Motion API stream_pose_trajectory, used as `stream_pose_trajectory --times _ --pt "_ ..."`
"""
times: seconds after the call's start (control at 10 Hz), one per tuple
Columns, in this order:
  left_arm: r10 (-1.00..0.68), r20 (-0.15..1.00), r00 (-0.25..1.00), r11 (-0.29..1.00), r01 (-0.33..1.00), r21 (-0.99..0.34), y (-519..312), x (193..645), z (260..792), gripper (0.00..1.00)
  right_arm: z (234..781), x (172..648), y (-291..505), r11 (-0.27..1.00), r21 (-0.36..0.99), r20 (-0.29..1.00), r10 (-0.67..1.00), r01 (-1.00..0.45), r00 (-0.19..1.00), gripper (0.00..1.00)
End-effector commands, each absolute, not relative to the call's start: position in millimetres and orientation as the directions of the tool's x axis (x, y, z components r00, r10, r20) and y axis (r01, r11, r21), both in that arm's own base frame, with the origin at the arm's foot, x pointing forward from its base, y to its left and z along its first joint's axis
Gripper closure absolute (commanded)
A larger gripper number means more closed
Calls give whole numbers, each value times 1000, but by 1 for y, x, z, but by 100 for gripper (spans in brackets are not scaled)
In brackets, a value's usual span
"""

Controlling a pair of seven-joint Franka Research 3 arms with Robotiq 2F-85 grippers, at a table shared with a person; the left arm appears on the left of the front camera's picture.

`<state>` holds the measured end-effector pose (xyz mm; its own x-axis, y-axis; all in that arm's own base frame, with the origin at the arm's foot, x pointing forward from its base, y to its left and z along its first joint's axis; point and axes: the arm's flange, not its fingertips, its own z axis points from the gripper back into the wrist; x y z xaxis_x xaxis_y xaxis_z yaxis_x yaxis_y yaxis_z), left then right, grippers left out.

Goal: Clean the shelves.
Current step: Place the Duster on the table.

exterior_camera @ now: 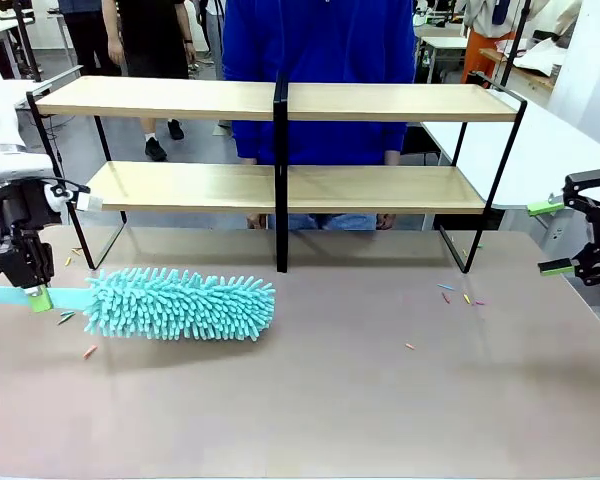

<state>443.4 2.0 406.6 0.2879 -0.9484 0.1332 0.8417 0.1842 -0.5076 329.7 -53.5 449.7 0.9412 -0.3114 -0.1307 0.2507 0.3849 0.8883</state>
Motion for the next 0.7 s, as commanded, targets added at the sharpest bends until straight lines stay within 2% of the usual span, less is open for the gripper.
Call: stream_pose_trajectory --times 0.0,0.1,0.2,0.3,0.4,0.5,0.6 --pt "-943 161 293 179 849 -497 9 434 418 87 451 330 -51 374 892 -135 -314 253 940 0" --pt "-943 159 293 183 853 -490 14 431 423 30 451 330 -51 374 892 -135 -314 253 940 0" --pt "-937 187 295 174 858 -483 24 426 433 30 451 330 -51 374 892 -135 -314 253 940 0" --pt "-913 248 325 182 866 -465 41 417 449 0 451 330 -51 374 892 -135 -314 253 940 0" --pt "-863 343 372 175 856 -487 59 410 468 26 451 330 -51 374 892 -135 -314 253 940 0" --pt "-779 432 454 165 813 -558 77 399 484 0 451 330 -51 374 892 -135 -314 253 940 0" --pt "-685 459 567 181 742 -646 91 390 493 0 449 330 -53 388 886 -132 -310 253 941 0"
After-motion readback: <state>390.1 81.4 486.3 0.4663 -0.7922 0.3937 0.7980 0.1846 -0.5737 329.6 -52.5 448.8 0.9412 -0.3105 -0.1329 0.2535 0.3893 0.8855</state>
